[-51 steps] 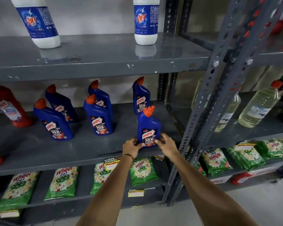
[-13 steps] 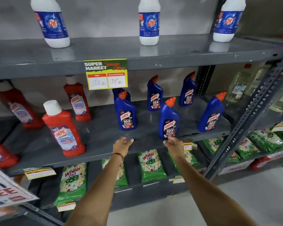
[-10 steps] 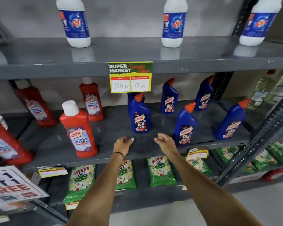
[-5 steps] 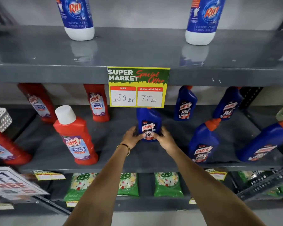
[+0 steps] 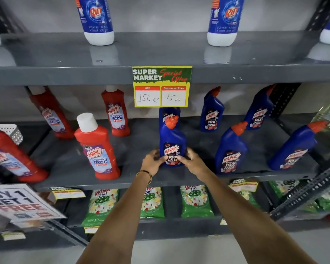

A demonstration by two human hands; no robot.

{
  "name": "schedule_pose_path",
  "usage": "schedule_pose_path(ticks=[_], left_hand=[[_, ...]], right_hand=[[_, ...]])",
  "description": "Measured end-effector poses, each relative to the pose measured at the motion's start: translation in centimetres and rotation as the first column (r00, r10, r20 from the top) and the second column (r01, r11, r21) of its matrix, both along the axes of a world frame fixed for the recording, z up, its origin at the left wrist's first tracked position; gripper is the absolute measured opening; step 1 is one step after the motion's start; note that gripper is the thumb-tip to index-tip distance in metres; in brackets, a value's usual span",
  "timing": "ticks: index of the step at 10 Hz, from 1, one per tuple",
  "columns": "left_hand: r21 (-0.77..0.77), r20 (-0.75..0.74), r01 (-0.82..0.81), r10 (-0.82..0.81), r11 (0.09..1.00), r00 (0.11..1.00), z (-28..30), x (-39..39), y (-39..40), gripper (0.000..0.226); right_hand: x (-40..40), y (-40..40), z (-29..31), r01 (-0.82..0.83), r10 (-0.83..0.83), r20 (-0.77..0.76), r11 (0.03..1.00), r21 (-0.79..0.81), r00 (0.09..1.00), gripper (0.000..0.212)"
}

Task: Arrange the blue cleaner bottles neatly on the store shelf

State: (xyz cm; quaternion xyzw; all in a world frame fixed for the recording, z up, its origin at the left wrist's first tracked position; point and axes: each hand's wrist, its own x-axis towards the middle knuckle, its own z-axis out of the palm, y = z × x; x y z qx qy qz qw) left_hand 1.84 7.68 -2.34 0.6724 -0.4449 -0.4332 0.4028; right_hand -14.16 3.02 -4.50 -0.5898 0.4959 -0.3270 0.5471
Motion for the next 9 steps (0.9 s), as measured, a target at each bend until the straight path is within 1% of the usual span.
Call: schedule_pose_path(ticks=[1, 3, 5, 7, 8, 9], left_hand=[[-0.006, 0.028, 0.013, -0.012, 1.000, 1.000, 0.0, -0.1, 1.6, 0.050], [-0.013, 0.035, 0.028, -0.028, 1.000, 0.999, -0.1, -0.4, 3.4, 0.048], [-0.015, 0.014, 0.037, -0.036, 0.999, 0.999, -0.3, -0.5, 4.1, 0.047], [-0.016, 0.026, 0.031, -0.031, 0.999, 0.999, -0.4, -0.7, 4.1, 0.046], [-0.010, 0.083, 0.039, -0.038, 0.999, 0.996, 0.0, -0.9, 4.4, 0.048], [0.000, 0.193, 0.003, -0.003, 1.000, 0.981, 0.2, -1.3, 4.8, 0.054]], right_hand=[[-0.3, 1.8, 0.3, -0.013, 0.013, -0.008, 1.000, -0.016, 1.000, 0.049], [-0.7, 4.0, 0.8, -0.016, 0.014, -0.056, 0.999, -0.033, 0.998, 0.047], [-0.9, 5.0, 1.0, -0.005, 0.004, -0.060, 1.000, -0.010, 0.998, 0.046], [-0.9, 5.1, 1.1, -0.006, 0.009, -0.077, 0.999, 0.036, 0.997, 0.046], [-0.8, 5.4, 1.3, 0.016, -0.009, -0.133, 0.998, 0.053, 0.991, 0.046], [-0.8, 5.5, 1.1, 0.115, -0.111, -0.186, 0.993, 0.013, 0.976, 0.060]])
